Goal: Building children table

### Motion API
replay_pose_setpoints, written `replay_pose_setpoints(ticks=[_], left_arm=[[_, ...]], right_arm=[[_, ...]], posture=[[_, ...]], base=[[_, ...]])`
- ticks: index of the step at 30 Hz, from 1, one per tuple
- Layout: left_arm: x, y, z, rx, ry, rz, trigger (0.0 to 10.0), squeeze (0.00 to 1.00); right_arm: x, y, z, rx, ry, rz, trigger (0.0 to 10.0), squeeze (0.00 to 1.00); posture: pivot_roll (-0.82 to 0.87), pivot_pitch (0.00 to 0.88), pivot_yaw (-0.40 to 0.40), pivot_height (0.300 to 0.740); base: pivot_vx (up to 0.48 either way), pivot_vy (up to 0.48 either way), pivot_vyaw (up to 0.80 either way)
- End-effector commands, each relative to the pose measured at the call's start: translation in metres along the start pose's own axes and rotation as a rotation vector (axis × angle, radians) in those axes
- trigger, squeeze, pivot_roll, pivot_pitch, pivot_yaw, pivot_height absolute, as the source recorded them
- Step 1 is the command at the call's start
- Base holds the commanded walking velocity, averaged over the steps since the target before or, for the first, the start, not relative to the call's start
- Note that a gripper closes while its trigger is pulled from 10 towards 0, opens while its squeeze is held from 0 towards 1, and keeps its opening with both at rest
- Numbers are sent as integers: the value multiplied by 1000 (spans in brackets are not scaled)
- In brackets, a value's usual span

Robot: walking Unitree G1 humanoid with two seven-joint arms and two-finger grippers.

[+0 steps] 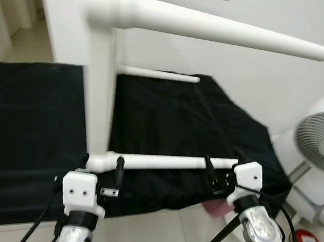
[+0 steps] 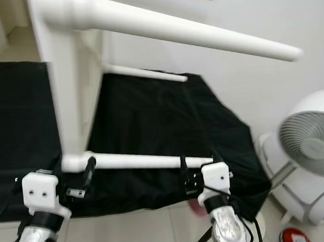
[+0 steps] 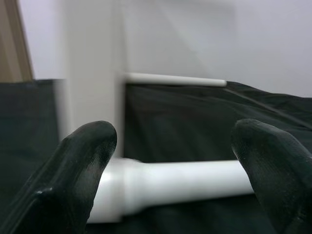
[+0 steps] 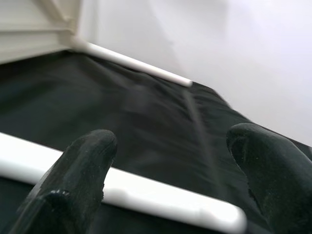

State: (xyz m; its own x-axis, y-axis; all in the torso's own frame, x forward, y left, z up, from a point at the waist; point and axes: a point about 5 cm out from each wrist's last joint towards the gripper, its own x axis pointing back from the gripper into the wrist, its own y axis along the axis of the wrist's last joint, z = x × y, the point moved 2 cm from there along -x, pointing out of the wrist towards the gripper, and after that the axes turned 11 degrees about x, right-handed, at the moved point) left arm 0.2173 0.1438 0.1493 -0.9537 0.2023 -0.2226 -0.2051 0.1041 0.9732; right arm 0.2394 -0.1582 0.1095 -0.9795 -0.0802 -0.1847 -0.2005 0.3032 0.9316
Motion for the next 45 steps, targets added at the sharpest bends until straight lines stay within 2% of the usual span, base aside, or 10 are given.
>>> replay_pose_setpoints(ticks=[1,19,22,33,37,45], left_arm=[[-2,0,-6,2,-13,-2,10000,0],[-3,0,-4,35,-2,10,10000,0],[-4,0,-4,42,-1,12,10000,0],[-6,-1,-5,8,-3,19,10000,0],[-13,-2,-4,-11,1,44,10000,0],[-18,-2,-2,-21,23,55,10000,0]], right_arm=[[0,-2,-9,24,-22,6,10000,0],[-3,0,-12,34,10,-15,10000,0],[-5,0,-13,38,12,-19,10000,0],[-12,2,-16,64,18,-43,10000,0],[-19,5,-19,80,33,-67,10000,0],[-23,8,-22,90,38,-85,10000,0]], posture=[[68,0,-145,740],[69,0,-139,740],[69,0,-138,740],[67,0,-131,740],[62,0,-124,740],[56,0,-117,740]], base=[[0,0,0],[0,0,0],[0,476,0],[0,78,0],[0,0,0],[0,0,0]])
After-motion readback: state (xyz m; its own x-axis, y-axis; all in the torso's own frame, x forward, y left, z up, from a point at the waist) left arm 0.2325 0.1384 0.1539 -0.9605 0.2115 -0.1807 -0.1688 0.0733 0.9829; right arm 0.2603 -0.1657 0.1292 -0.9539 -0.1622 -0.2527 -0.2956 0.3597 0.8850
